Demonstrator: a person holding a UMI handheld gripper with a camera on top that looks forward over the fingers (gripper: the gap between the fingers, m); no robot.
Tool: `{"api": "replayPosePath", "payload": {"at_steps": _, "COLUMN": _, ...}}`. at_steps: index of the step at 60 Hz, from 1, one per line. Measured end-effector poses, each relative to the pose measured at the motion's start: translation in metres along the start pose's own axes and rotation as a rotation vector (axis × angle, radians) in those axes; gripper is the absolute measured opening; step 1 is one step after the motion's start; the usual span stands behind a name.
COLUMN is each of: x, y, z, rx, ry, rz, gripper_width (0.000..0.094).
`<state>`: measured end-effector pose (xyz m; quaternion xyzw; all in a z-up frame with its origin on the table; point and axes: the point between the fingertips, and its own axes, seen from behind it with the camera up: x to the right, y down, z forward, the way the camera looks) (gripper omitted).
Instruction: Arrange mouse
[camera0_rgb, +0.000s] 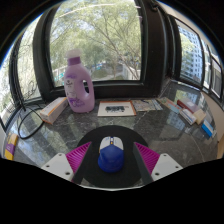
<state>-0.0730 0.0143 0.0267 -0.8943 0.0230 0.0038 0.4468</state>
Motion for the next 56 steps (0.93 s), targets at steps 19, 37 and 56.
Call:
{"api": "replayPosePath", "payload": {"at_steps": 19, "x": -0.012, "y": -0.019, "z": -0.148, "rx": 0.114, "ry": 0.079, "rz": -0.021, "gripper_width": 0.0858}}
{"api": "replayPosePath", "payload": {"at_steps": 37, "x": -0.042, "y": 0.007, "z": -0.252, "rx": 0.168, "ry": 0.108, "rz": -0.042, "gripper_width": 0.0858}}
{"api": "replayPosePath", "payload": {"at_steps": 56, "x": -0.052, "y": 0.016, "z": -0.288, "rx": 0.171, "ry": 0.112, "rz": -0.038, "gripper_width": 0.0855}}
